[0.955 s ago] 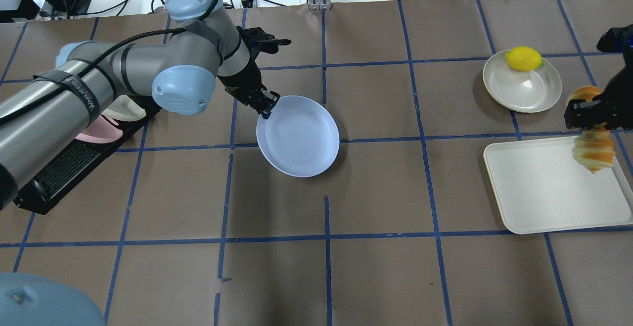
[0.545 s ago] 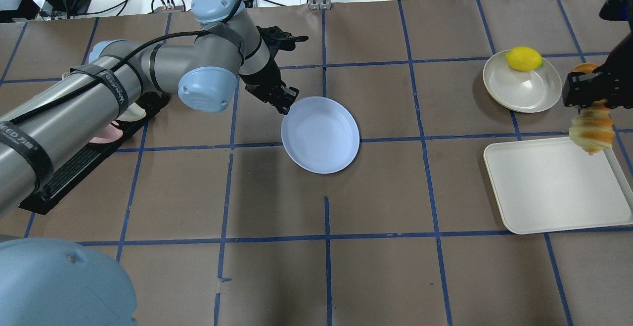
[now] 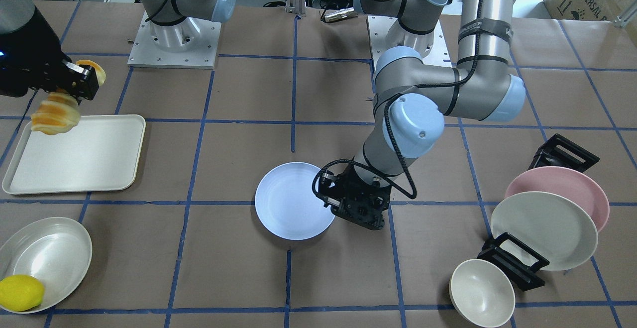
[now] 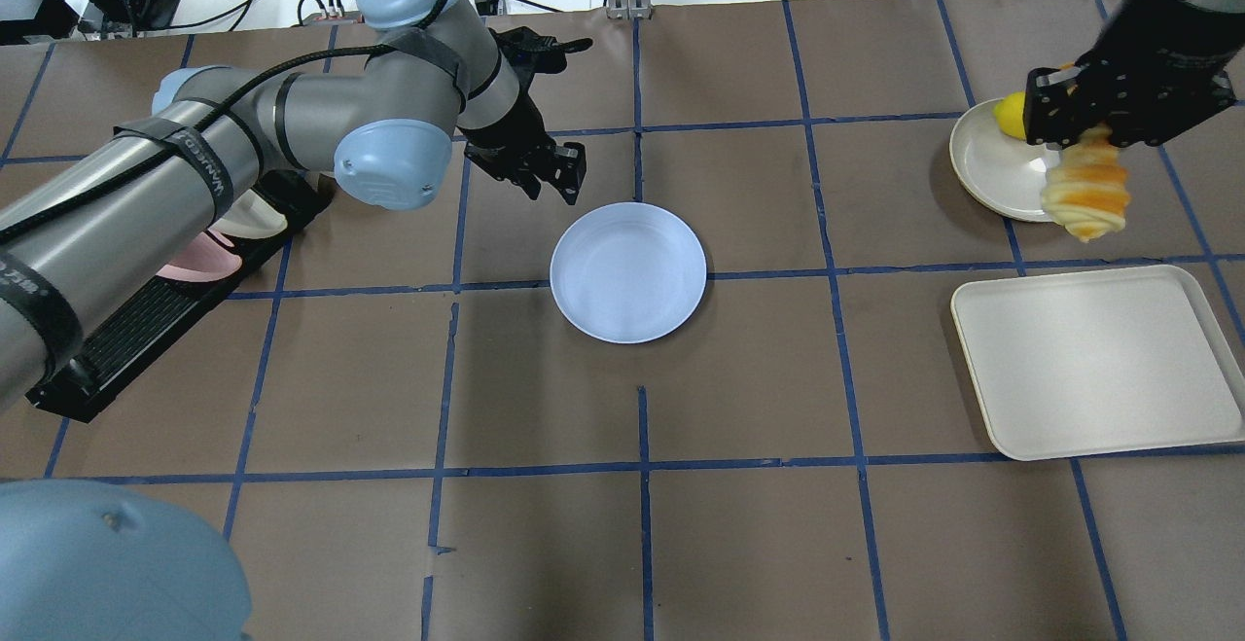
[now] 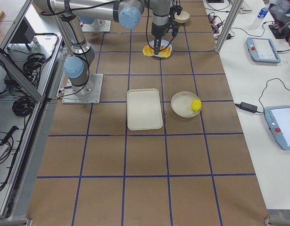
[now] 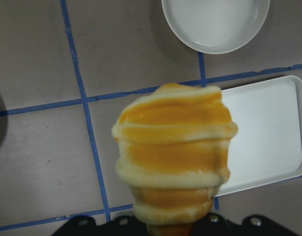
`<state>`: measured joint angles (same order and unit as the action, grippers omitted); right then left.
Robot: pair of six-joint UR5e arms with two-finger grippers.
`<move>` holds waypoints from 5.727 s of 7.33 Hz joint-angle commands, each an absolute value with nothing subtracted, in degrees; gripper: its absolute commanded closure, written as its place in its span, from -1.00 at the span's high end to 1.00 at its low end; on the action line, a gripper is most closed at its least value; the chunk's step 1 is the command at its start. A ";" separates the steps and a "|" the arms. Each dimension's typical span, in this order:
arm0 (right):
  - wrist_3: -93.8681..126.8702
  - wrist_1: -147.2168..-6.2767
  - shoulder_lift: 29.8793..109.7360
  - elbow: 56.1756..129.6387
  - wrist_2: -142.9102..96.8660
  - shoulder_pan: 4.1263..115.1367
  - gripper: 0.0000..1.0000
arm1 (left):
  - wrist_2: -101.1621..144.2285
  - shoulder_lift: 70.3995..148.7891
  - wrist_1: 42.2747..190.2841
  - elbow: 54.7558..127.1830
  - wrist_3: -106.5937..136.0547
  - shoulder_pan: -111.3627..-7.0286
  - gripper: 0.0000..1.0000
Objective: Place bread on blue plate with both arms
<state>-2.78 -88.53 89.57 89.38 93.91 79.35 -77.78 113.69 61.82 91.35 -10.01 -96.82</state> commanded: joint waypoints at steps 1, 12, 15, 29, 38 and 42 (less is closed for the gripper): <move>3.31 -86.75 85.53 86.05 93.96 87.06 -0.92 | -82.32 107.26 72.10 89.48 -10.02 -91.78 1.00; 19.94 -116.51 61.46 85.87 94.13 109.67 -0.91 | -91.14 95.36 91.41 84.89 -6.68 -92.11 1.00; 18.99 -116.90 55.92 84.12 93.87 111.00 -0.92 | -91.14 95.71 91.41 85.69 -6.59 -92.11 1.00; 18.81 -113.47 51.95 81.39 93.95 114.08 0.99 | -91.32 96.15 91.23 84.90 -6.94 -91.93 1.00; 18.64 -92.33 60.45 66.66 95.26 106.02 1.00 | -91.23 95.62 91.23 85.17 -6.86 -91.93 1.00; 1.38 -91.50 67.48 63.37 99.41 94.08 1.00 | -91.41 95.97 91.32 84.47 -6.85 -91.93 1.00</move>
<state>8.84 -91.70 64.73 63.55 99.65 98.67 -91.33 95.77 91.25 84.78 -6.77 -91.93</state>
